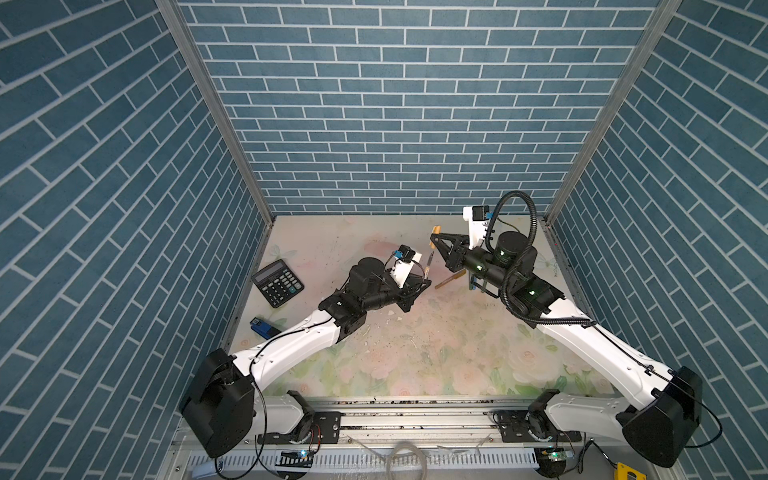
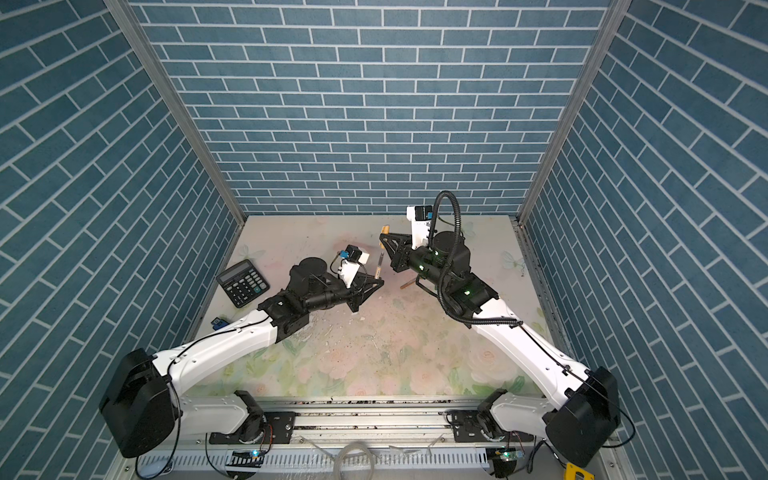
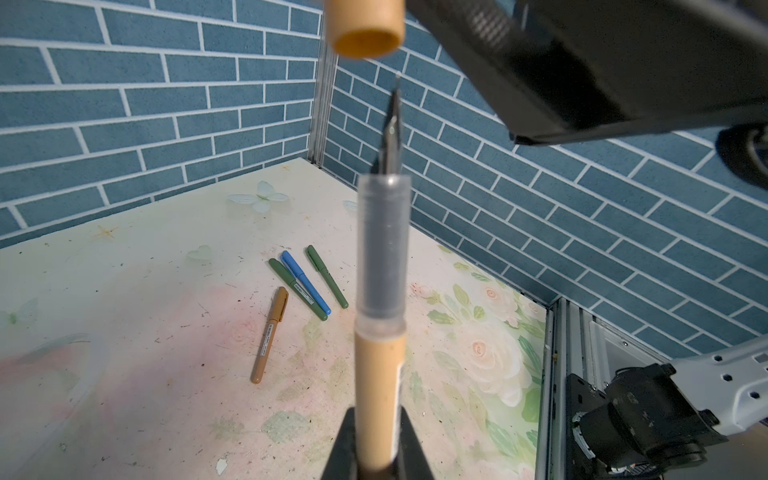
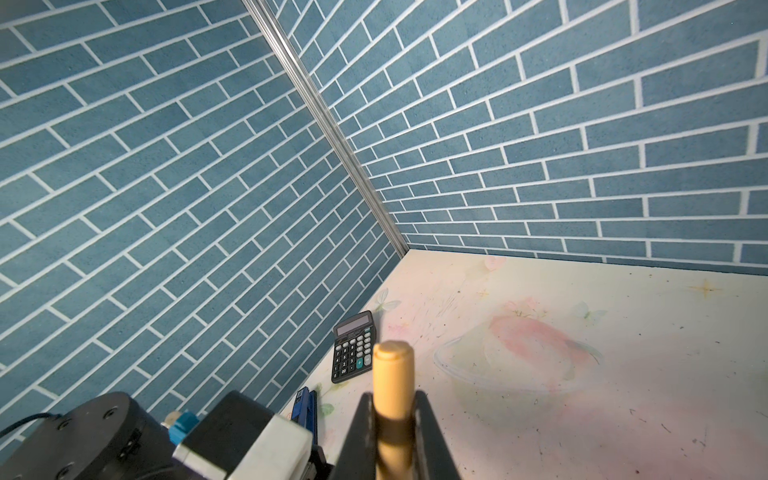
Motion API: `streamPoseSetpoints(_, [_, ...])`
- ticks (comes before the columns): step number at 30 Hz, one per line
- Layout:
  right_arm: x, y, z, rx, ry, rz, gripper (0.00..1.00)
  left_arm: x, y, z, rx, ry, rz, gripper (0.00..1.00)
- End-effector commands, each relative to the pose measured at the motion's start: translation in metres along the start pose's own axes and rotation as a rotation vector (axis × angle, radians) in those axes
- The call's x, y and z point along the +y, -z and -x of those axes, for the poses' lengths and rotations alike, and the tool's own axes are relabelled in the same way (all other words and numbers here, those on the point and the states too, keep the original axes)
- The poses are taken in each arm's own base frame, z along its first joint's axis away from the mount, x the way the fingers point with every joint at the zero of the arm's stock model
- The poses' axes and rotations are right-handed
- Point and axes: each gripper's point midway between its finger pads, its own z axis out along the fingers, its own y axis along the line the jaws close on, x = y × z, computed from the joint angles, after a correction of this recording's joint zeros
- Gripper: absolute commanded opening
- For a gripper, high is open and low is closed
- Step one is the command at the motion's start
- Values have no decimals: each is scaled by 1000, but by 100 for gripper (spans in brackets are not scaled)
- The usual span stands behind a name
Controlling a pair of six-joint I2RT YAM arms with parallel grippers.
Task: Insert the pens into the pen caps
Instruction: 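Lift the tan cap and carry it above the pen tip with the right gripper, then lower the tan cap onto the fountain pen tip with the right gripper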
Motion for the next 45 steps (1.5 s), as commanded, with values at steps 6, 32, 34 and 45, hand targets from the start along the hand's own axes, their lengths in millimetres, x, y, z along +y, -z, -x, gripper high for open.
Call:
streamPoseSetpoints(6, [3,3,-8,19,-29,16,6,-2,-1,3,4,-11,-1,0])
streamPoseSetpoints(32, [11,14,17,-53,9,4,5,-2,-5,-3,24,1,-11,0])
streamPoseSetpoints(34, [12,15,19,-57,12,8,5,-2,-5,-2,22,0,-14,0])
streamPoseSetpoints(45, [4,8,-2,3,-15,4,5,-3,-4,-1,19,-3,-11,0])
